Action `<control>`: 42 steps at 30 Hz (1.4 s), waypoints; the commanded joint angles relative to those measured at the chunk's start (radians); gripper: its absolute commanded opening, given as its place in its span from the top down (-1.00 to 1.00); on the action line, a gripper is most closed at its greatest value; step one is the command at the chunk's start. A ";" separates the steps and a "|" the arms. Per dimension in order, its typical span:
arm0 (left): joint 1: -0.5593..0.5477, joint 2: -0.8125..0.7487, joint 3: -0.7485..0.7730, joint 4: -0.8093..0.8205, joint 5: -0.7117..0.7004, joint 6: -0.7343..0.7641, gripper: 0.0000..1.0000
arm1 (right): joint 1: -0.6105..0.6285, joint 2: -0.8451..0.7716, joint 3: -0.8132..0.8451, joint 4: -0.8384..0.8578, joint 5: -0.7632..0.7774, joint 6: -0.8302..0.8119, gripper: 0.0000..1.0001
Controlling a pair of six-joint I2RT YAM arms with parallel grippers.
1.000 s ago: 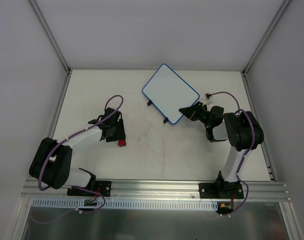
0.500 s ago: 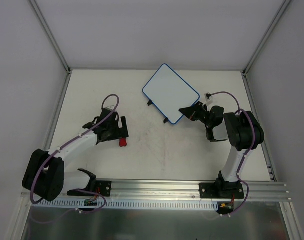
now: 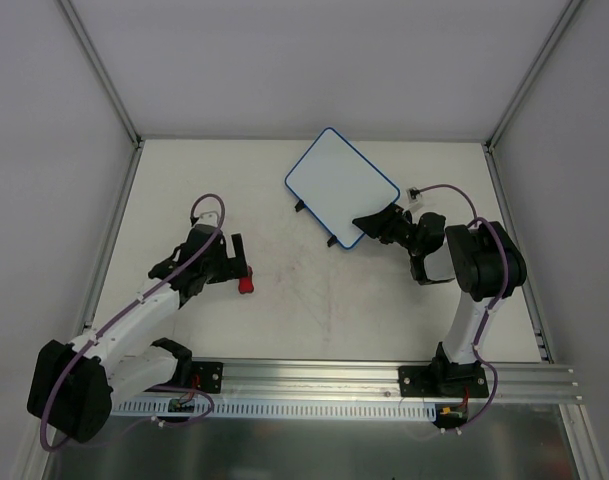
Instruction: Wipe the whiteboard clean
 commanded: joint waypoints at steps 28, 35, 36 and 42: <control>0.008 -0.303 -0.141 0.093 -0.077 0.051 -0.98 | -0.009 -0.398 -0.302 0.205 0.165 -0.124 -0.98; 0.008 -0.356 -0.158 0.095 -0.077 0.053 -0.98 | -0.009 -0.686 -0.389 -0.124 0.251 -0.172 -0.98; 0.006 -0.375 -0.161 0.096 -0.073 0.053 -0.98 | -0.008 -0.779 -0.396 -0.181 0.263 -0.178 -0.98; 0.006 -0.468 -0.184 0.096 -0.073 0.056 -0.98 | 0.009 -1.119 -0.344 -0.755 0.357 -0.303 -0.98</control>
